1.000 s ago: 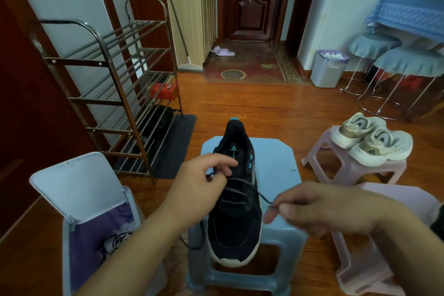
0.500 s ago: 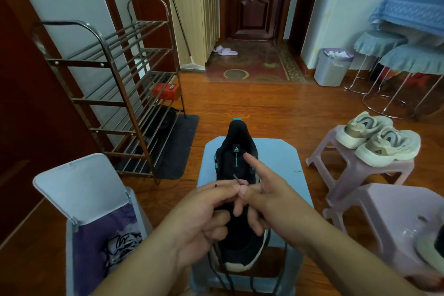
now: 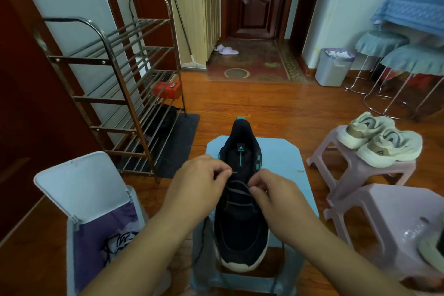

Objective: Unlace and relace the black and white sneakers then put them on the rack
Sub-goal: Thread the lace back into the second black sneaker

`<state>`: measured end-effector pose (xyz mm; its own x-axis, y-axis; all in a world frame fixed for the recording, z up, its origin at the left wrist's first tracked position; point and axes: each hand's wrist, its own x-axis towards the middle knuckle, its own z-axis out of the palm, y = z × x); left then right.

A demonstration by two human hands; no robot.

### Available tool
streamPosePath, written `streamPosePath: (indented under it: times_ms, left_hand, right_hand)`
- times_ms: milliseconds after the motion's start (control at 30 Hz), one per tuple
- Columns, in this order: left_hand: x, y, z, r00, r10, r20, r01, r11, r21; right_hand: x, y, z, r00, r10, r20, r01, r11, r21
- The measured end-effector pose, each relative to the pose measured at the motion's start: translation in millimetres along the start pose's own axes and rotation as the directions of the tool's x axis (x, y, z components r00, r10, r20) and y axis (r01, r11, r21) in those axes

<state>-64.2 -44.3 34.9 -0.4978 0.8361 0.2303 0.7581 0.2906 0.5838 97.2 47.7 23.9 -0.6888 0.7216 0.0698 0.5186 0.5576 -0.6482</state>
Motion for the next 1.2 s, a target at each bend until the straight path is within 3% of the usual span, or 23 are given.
streamPosePath:
  times_ms: [167,300,500,733,933,1100,1200]
  left_hand:
    - [6.4,-2.2,-0.1,0.998,0.03,0.05,-0.039,0.981,0.192]
    - [6.7,3.6,3.6,0.996,0.055,0.063,-0.068,0.972,0.227]
    - [3.3,10.0,17.1,1.0,0.012,0.01,-0.014,0.984,0.179]
    - [-3.6,6.1,33.1,0.987,-0.148,-0.069,0.141,0.985,-0.1]
    - [-3.0,-1.2,34.5,0.989,-0.097,-0.115,0.093,0.995,-0.035]
    - [-1.6,-0.1,42.9,0.992,-0.072,-0.104,0.052,0.981,-0.185]
    - [-3.1,-5.0,41.4,0.995,-0.049,-0.085,0.04,0.994,-0.101]
  right_hand:
    - [0.7,-0.3,0.5,0.985,-0.021,0.171,0.016,0.999,0.031]
    - [8.5,4.8,1.6,0.998,-0.059,-0.029,0.058,0.998,-0.022]
    - [13.4,9.6,11.7,0.963,-0.194,-0.184,0.16,0.969,-0.187]
    - [14.0,9.2,16.3,0.966,-0.154,-0.207,0.121,0.979,-0.163]
    - [4.0,1.1,20.4,0.971,-0.134,-0.197,0.089,0.971,-0.221]
    - [8.1,0.7,18.9,0.978,-0.102,-0.181,0.062,0.974,-0.217]
    - [12.3,-1.9,17.2,0.982,-0.078,-0.175,0.044,0.981,-0.19]
